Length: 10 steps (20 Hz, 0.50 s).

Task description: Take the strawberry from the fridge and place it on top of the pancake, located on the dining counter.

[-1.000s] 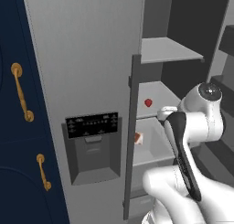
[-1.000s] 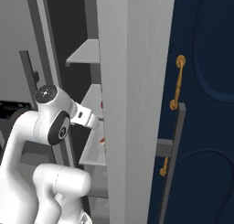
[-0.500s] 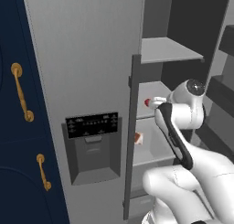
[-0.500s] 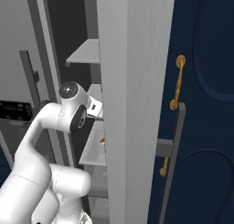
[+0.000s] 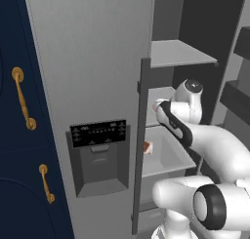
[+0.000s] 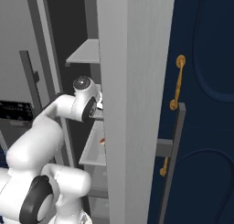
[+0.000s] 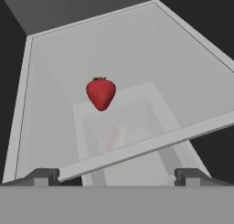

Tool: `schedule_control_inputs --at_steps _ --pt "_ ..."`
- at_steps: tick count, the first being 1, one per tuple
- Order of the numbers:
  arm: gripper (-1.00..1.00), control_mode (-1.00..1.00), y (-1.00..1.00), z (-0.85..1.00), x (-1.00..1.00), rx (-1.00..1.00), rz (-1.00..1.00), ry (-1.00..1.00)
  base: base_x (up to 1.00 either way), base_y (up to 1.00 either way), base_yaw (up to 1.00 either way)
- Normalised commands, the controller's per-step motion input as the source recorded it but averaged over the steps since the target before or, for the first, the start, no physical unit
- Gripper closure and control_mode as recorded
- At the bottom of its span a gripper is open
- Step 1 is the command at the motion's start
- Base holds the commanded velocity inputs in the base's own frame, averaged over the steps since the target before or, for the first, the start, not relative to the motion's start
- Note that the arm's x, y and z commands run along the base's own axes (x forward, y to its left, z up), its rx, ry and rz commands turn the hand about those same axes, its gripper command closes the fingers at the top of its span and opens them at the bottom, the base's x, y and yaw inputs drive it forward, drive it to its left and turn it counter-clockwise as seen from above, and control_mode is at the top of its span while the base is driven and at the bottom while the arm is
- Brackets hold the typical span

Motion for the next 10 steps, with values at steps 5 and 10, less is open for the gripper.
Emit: schedule_control_inputs --at_steps 5,10 --pt "-1.0 -1.0 0.0 -0.2 0.51 0.0 0.0 -0.02 0.0 0.0 0.0" --pt "-1.0 -1.0 0.0 -0.01 0.63 0.0 0.06 0.0 0.0 0.0 0.0"
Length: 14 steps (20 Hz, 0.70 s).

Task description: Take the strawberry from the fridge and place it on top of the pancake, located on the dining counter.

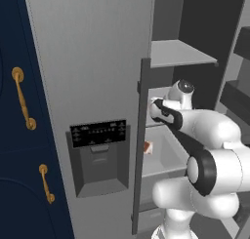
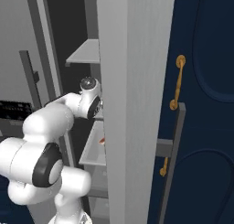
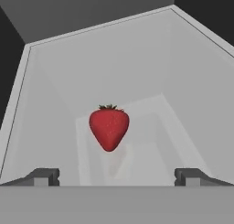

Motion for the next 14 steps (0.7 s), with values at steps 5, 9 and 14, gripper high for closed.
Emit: schedule_control_inputs --at_steps 5,9,14 --pt "-1.0 -1.0 0.0 -0.1 0.57 0.0 0.05 0.0 0.0 0.0 0.0" --pt "-1.0 -1.0 0.0 -0.37 0.54 -0.02 0.01 0.04 0.0 0.0 0.0" --pt "-1.0 -1.0 0.01 -0.29 0.23 0.0 0.0 0.07 0.0 0.0 0.0"
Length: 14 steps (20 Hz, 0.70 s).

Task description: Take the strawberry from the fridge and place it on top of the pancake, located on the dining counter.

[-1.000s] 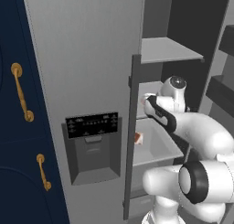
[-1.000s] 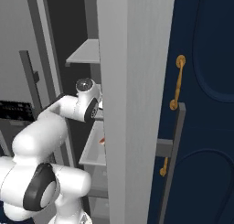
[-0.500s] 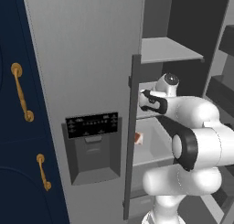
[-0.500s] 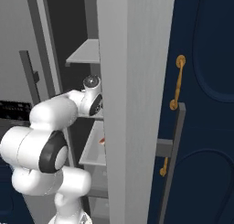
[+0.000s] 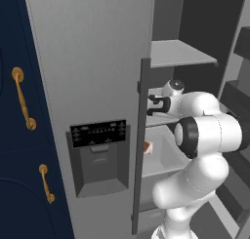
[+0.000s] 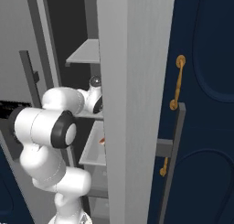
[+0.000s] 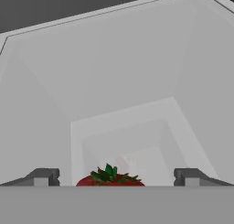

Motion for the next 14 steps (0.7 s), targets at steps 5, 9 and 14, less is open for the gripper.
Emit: schedule_control_inputs --at_steps 5,9,14 --pt "-1.0 -1.0 0.01 -0.22 0.03 0.0 0.0 0.05 0.0 0.0 0.0" --pt "1.0 -1.0 0.09 -0.34 0.0 0.0 0.0 0.1 0.0 0.0 0.0" --pt "1.0 -1.0 0.05 -0.22 -0.26 0.0 0.0 0.01 0.0 0.0 0.0"
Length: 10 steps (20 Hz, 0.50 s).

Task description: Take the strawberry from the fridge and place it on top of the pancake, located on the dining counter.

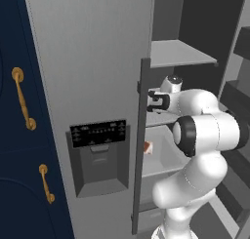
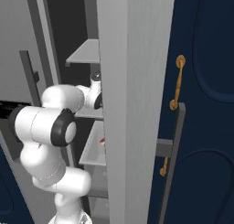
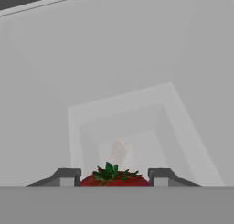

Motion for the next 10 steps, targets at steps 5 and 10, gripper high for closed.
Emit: schedule_control_inputs --at_steps 5,10 --pt "1.0 -1.0 0.0 -0.07 -0.41 0.0 0.0 -0.05 0.0 0.0 0.0" --pt "1.0 -1.0 0.0 0.5 -0.71 -0.01 0.0 -0.05 0.0 0.0 0.0"
